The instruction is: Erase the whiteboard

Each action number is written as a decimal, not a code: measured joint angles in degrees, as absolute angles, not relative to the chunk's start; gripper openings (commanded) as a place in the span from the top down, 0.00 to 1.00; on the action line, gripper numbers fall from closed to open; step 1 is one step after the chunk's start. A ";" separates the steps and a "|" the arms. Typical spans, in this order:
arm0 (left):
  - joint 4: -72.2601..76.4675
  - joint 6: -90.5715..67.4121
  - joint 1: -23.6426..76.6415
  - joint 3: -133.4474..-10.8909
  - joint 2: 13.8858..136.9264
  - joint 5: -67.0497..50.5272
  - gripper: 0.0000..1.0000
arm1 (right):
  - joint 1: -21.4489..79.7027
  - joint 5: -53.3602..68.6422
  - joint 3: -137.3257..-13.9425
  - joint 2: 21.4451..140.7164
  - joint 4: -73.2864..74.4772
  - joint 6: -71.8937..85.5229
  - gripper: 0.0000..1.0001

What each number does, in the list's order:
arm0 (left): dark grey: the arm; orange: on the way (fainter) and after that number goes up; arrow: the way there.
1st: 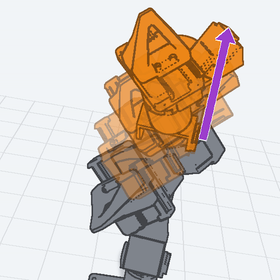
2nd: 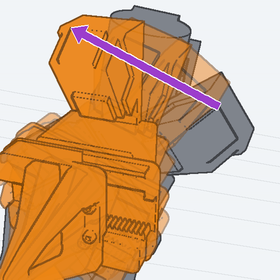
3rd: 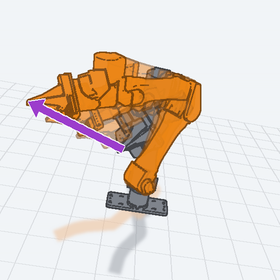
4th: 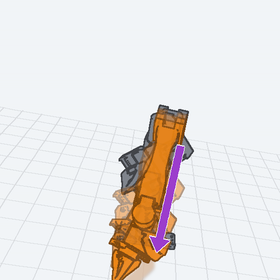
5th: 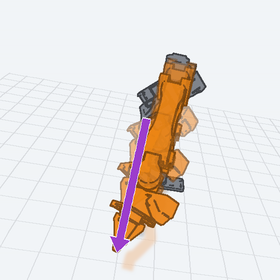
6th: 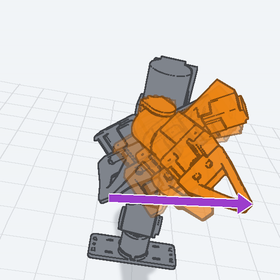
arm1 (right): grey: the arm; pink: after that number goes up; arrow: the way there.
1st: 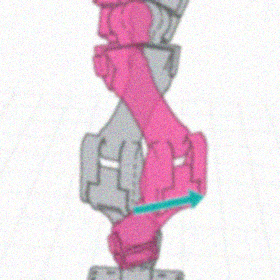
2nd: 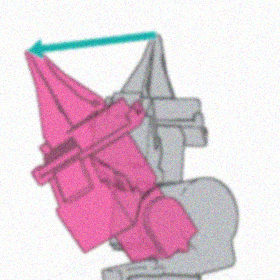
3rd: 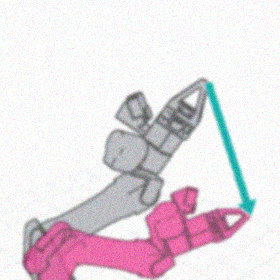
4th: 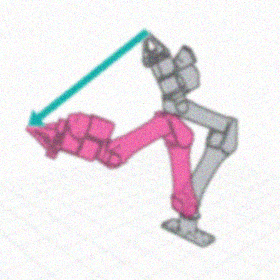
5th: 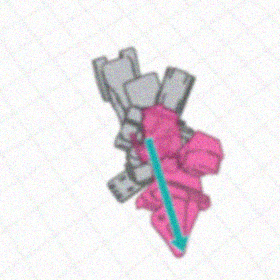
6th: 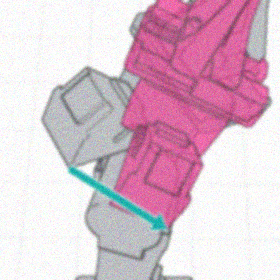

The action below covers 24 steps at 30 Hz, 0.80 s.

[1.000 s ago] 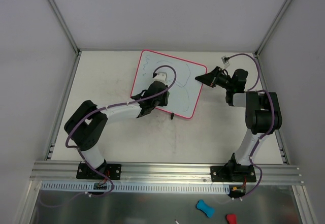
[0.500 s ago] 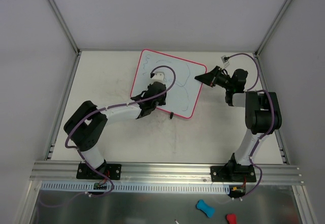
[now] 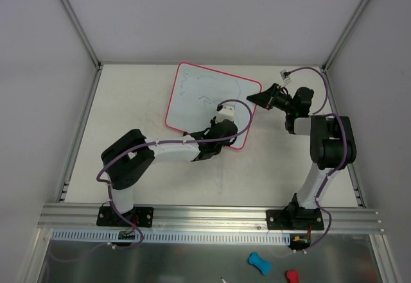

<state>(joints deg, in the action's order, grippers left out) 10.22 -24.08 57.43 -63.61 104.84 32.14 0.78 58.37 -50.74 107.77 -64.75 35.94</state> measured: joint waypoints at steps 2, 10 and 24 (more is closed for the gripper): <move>10.20 -24.32 58.87 -64.51 106.02 32.69 1.00 | 0.78 58.48 -50.74 107.83 -65.19 35.94 1.00; 9.98 -24.47 63.07 -69.71 110.93 34.94 1.00 | 0.78 58.94 -50.74 108.20 -66.52 35.79 1.00; 7.22 -23.22 63.44 -78.74 114.93 34.68 1.00 | 0.78 58.83 -50.76 108.40 -67.13 35.51 1.00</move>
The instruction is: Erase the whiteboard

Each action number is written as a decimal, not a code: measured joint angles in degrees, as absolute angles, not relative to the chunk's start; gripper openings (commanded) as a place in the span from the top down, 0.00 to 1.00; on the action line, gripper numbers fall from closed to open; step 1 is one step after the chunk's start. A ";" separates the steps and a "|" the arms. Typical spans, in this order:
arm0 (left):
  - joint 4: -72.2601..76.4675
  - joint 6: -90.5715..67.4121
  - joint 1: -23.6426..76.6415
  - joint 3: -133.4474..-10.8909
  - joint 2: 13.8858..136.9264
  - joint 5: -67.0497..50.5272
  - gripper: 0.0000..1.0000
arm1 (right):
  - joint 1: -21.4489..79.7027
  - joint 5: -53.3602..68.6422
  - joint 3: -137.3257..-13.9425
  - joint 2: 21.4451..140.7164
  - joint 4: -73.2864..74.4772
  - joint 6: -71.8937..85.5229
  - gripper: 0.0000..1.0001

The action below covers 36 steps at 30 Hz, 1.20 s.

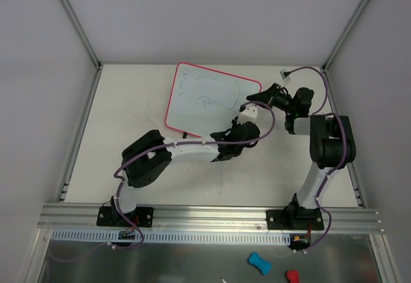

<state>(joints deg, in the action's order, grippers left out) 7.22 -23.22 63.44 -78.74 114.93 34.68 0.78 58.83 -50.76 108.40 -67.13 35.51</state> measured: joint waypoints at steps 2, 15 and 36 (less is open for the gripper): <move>7.29 -22.79 63.35 -79.72 115.07 34.59 1.00 | 0.78 58.83 -50.76 108.40 -67.13 35.62 1.00; 7.79 -24.03 56.77 -78.94 112.01 27.24 1.00 | 0.97 57.98 -50.76 108.49 -66.76 35.53 1.00; 5.26 -29.50 39.77 -73.06 104.18 23.27 1.00 | 1.37 57.36 -50.76 108.81 -65.78 37.71 1.00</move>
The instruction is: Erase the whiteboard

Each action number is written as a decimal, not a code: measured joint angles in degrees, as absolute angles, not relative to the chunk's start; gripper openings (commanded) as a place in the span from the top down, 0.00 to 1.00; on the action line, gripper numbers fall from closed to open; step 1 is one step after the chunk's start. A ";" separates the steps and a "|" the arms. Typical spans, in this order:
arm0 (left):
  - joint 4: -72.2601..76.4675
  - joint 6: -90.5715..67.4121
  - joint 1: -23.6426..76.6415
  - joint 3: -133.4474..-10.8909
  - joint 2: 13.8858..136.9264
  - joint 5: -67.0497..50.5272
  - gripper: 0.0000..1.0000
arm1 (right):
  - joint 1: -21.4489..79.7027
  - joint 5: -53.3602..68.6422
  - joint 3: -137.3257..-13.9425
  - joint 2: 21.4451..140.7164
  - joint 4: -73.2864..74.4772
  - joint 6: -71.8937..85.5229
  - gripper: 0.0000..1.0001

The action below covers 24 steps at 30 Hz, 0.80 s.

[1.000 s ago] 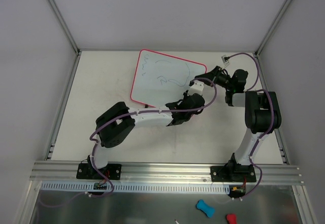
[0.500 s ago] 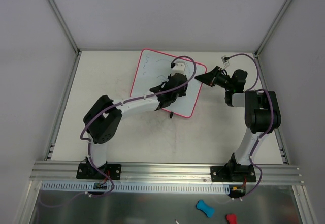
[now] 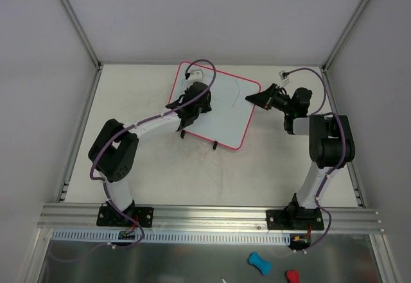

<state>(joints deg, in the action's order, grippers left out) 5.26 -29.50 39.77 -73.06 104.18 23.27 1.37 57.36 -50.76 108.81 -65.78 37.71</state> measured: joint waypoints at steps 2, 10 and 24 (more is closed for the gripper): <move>5.28 -30.37 37.30 -71.24 103.02 22.50 1.00 | 1.41 57.52 -50.76 108.81 -65.82 37.95 1.00; 5.28 -32.51 30.11 -67.26 100.77 16.67 1.00 | 1.76 58.17 -50.76 108.81 -66.19 38.79 1.00; 0.54 -26.13 32.40 -72.69 102.45 16.38 1.00 | 1.65 58.48 -50.76 108.81 -66.46 38.98 1.00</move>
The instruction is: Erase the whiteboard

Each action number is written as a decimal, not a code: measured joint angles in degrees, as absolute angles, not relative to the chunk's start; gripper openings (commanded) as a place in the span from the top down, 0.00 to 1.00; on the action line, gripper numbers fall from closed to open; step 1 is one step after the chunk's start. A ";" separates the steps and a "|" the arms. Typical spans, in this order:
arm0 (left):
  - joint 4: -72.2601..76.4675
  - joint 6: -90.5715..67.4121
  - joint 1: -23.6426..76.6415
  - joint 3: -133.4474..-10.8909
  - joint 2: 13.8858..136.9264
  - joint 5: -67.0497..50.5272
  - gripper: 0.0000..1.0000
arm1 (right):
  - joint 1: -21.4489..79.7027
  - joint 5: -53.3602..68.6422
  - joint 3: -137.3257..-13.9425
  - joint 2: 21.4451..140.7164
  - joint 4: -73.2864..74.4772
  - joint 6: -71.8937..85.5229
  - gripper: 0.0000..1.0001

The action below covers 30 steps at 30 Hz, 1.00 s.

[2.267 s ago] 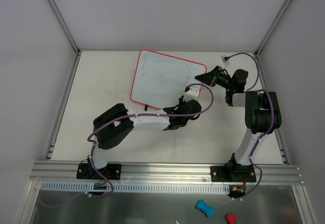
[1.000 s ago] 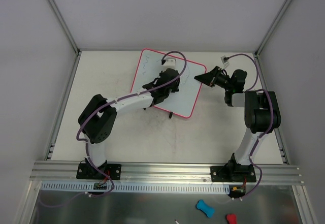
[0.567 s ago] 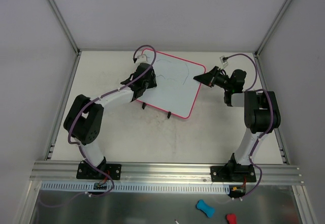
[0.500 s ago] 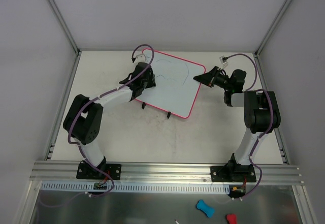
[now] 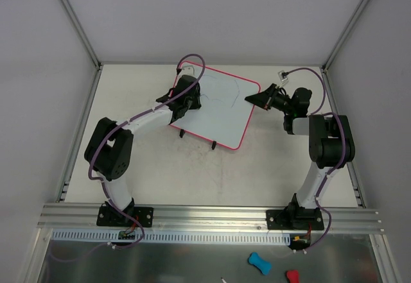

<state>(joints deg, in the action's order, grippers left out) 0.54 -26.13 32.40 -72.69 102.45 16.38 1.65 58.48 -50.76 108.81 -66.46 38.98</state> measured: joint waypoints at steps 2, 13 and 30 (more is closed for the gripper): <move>0.01 -24.91 33.39 -74.15 103.22 16.49 1.00 | 1.65 58.54 -50.76 108.81 -66.50 38.98 1.00; -0.03 -18.39 39.29 -79.96 106.50 16.56 1.00 | 1.65 58.50 -50.76 108.81 -66.13 38.96 1.00; 0.99 -12.82 48.40 -84.62 110.56 16.99 1.00 | 1.43 58.50 -50.76 109.25 -66.15 38.35 1.00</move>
<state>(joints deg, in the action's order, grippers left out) 0.99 -12.82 48.40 -84.62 110.56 16.99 1.43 58.50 -50.76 109.25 -66.15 38.35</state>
